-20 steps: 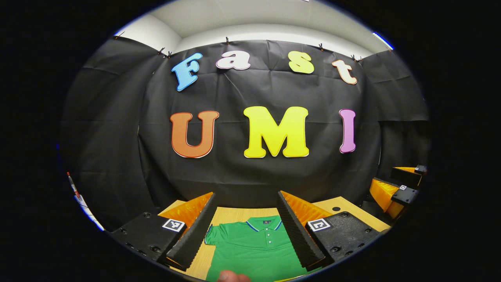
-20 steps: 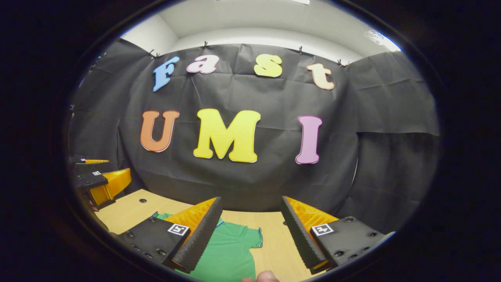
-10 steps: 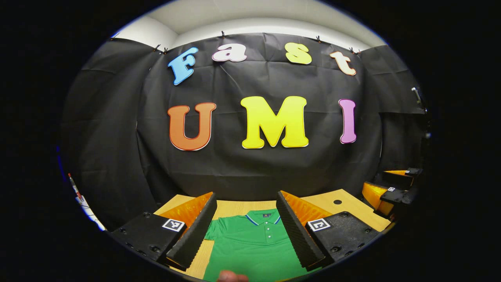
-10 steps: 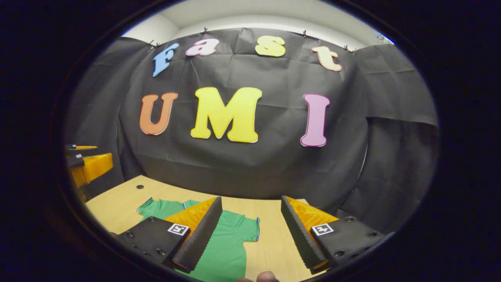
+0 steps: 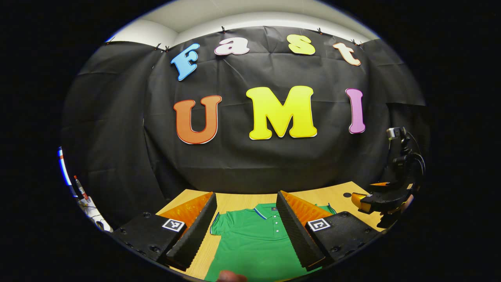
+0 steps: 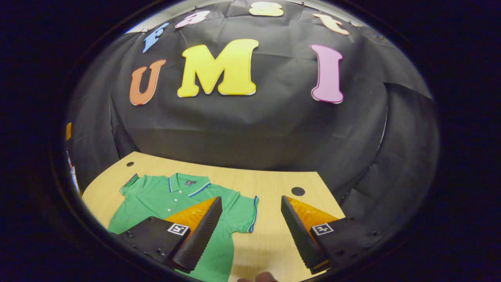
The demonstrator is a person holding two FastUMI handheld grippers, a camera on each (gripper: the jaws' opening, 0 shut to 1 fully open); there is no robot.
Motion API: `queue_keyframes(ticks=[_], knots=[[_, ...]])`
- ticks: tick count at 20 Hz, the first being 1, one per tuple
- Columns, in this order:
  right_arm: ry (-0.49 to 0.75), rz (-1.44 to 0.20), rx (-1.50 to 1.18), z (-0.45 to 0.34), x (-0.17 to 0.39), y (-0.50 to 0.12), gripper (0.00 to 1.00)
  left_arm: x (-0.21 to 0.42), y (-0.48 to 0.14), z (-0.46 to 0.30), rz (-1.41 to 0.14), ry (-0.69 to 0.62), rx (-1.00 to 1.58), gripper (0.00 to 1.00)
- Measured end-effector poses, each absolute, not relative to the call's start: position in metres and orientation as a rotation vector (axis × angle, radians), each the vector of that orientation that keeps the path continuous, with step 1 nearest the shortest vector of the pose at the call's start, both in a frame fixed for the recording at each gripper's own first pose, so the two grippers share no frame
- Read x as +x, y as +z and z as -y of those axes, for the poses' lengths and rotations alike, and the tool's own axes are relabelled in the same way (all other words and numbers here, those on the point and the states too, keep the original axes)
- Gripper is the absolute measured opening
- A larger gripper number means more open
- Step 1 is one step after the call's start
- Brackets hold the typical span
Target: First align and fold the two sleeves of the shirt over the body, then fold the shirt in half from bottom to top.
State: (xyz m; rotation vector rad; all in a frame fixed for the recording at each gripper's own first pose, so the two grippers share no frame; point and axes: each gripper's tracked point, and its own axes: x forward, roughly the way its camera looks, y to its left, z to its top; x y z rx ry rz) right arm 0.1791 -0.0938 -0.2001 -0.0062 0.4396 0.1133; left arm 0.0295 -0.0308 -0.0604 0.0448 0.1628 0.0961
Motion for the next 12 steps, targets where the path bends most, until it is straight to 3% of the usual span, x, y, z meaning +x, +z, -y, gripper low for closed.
queue_keyframes(ticks=[12], knots=[[0.143,-0.646,0.017,0.091,0.274,-0.318,0.97,0.031,-0.093,0.034,-0.265,0.152,0.031,0.98]])
